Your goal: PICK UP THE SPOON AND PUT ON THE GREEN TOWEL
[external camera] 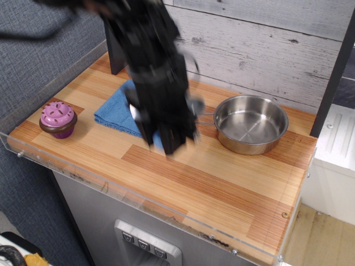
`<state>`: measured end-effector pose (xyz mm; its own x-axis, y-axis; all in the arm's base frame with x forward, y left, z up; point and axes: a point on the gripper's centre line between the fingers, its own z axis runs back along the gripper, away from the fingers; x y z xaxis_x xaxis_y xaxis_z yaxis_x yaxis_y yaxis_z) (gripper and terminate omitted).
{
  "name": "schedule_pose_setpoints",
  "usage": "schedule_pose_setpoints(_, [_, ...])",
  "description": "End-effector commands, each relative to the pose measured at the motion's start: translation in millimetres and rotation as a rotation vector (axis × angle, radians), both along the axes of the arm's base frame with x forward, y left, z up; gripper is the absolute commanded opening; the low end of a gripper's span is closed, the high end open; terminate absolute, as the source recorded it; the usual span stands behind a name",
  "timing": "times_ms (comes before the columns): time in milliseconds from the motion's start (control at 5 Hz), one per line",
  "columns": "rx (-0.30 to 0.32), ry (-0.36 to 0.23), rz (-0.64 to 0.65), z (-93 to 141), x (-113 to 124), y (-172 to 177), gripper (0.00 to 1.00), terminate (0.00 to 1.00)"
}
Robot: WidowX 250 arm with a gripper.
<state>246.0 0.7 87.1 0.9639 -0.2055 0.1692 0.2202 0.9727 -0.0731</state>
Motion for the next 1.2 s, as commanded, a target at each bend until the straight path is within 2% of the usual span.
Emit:
schedule_pose_setpoints(0, [0.05,-0.01,0.214,19.8,18.1,92.2,0.0,0.0])
schedule_pose_setpoints(200, [0.093,0.042,0.266,7.1,27.4,104.9,0.0,0.0])
schedule_pose_setpoints(400, [0.103,0.092,0.26,-13.1,34.7,107.8,0.0,0.0])
schedule_pose_setpoints(800, [0.106,0.081,0.205,-37.4,53.0,111.7,0.0,0.0])
schedule_pose_setpoints(1000, [0.074,0.058,0.179,-40.4,63.6,107.0,0.0,0.0])
